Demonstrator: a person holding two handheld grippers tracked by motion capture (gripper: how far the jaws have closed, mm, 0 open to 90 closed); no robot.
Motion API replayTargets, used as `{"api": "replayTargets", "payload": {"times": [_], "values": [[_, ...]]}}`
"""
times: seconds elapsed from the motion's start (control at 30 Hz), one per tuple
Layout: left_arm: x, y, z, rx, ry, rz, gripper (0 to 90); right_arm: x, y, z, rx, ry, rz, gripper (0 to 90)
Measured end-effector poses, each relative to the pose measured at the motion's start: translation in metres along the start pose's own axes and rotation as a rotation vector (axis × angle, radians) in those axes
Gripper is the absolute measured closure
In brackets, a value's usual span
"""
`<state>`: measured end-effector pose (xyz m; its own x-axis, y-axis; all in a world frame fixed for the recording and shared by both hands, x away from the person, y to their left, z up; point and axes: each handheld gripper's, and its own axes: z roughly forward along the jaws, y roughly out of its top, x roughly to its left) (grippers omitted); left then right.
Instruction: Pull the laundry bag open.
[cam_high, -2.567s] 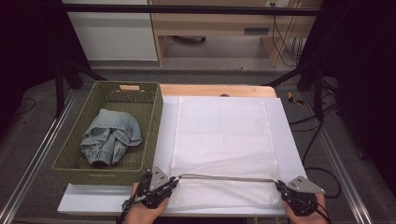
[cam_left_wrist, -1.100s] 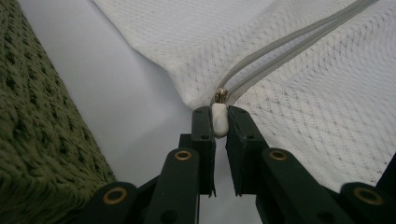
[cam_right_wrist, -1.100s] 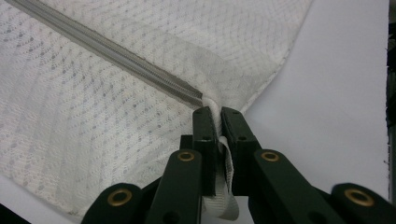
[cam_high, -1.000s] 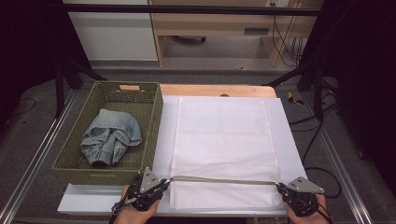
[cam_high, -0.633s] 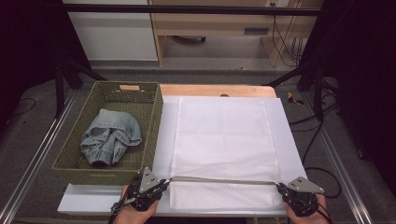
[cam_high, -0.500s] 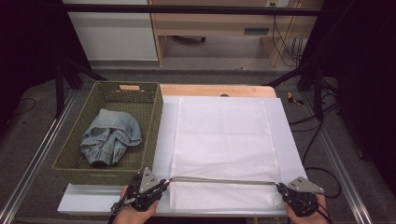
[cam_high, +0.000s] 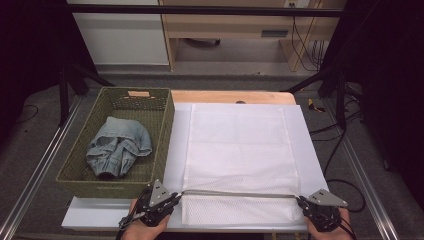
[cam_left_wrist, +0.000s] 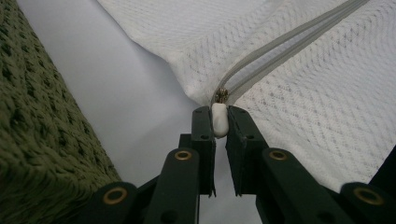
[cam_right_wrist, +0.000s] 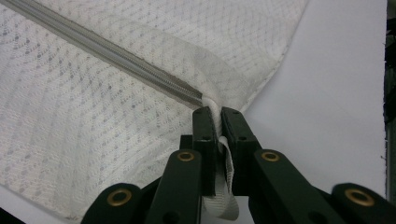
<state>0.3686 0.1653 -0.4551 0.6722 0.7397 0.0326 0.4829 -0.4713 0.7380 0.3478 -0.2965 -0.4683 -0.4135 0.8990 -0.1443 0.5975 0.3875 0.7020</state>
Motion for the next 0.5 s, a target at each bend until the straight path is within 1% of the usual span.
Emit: {"api": "replayTargets", "payload": {"times": [0.1,0.17,0.2,0.23,0.27,0.3,0.33,0.4,0.47,0.5], "values": [[0.0,-0.0003,0.0005,0.001,-0.001,-0.002,81.7,-0.0001,-0.0002,-0.0003,0.003,-0.002,0.002,84.9],[-0.0006,0.0,0.0002,0.0,0.006,-0.002,81.6,-0.0005,-0.0005,0.0001,0.004,0.002,0.001,84.6],[-0.0009,0.0001,0.0,-0.004,0.01,-0.003,81.6,-0.0008,-0.0008,0.001,0.006,0.007,0.0,83.7],[-0.0014,0.0002,-0.0001,-0.013,0.011,-0.01,81.5,-0.0007,-0.0012,0.0019,0.013,0.013,0.009,80.9],[-0.0019,0.0004,0.0001,-0.027,0.008,-0.023,81.4,-0.0009,-0.0015,0.0025,0.009,0.01,0.009,75.3],[-0.0019,0.0004,0.0001,-0.027,0.008,-0.023,81.2,-0.0013,-0.0012,0.0026,-0.01,0.005,0.015,67.3],[-0.0024,0.0004,0.0011,-0.054,-0.016,-0.049,80.9,-0.001,-0.0003,0.0018,-0.029,0.0,0.027,59.1],[-0.0034,0.0014,0.0014,-0.095,-0.042,-0.077,76.2,-0.0005,0.0023,0.0009,-0.057,-0.012,0.036,45.8],[-0.0057,0.0029,0.0031,-0.136,-0.09,-0.1,73.7,0.0019,0.005,0.0009,-0.076,-0.027,0.04,37.1],[-0.007,0.0036,0.0051,-0.157,-0.118,-0.113,72.4,0.003,0.0061,0.0016,-0.084,-0.037,0.028,33.4]]}}
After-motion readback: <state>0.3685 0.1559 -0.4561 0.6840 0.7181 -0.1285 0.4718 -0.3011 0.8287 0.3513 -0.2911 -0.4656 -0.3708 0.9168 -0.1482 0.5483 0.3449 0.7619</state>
